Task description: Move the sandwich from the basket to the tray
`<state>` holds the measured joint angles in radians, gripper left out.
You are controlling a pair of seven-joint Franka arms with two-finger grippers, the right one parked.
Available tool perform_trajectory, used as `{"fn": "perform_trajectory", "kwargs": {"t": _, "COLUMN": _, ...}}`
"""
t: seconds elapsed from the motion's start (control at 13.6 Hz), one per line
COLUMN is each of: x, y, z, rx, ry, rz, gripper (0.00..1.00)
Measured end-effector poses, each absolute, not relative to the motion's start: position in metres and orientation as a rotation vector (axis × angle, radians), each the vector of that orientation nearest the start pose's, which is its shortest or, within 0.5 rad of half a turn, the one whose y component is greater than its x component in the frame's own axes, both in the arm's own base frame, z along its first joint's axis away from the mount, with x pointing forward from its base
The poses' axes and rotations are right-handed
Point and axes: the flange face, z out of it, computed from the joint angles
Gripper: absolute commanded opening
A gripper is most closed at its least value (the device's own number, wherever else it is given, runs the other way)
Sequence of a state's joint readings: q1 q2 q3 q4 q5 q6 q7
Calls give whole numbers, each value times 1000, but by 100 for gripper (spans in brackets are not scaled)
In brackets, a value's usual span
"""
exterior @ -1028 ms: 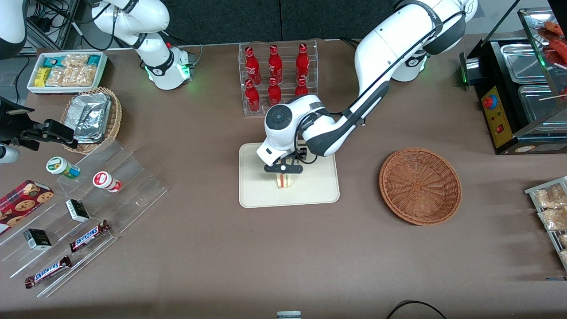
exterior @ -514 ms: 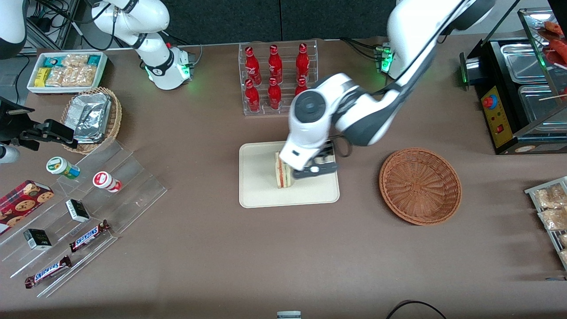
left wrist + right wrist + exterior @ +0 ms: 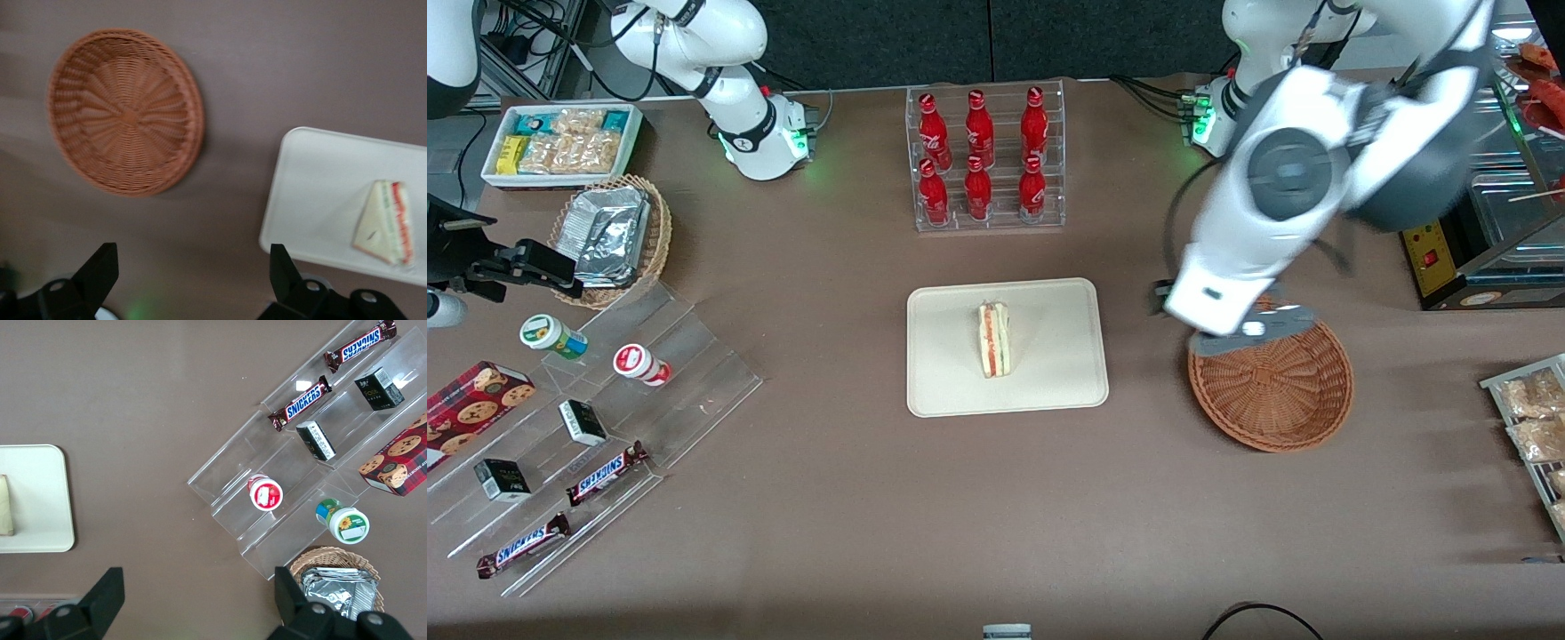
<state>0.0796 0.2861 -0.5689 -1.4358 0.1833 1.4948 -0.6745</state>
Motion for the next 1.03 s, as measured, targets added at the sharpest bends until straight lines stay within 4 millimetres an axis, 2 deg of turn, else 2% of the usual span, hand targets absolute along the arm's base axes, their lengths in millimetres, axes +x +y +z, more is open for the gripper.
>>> {"fn": "perform_trajectory", "kwargs": {"t": 0.15, "x": 574, "y": -176, "z": 558, "rx": -3014, "ry": -214, "rz": 246, "gripper": 100}}
{"fn": "perform_trajectory", "kwargs": {"t": 0.29, "x": 574, "y": -134, "z": 576, "rx": -3046, "ry": -186, "rz": 254, "gripper": 100}}
{"fn": "perform_trajectory", "kwargs": {"t": 0.66, "x": 561, "y": -75, "z": 599, "rx": -3041, "ry": -50, "rz": 315, "gripper": 100}}
{"fn": "perform_trajectory", "kwargs": {"t": 0.88, "x": 541, "y": -29, "z": 621, "rx": -3090, "ry": 0, "rz": 330, "gripper": 100}}
{"fn": "perform_trajectory", "kwargs": {"t": 1.03, "x": 522, "y": -10, "z": 630, "rx": -3117, "ry": -6, "rz": 327, "gripper": 100}}
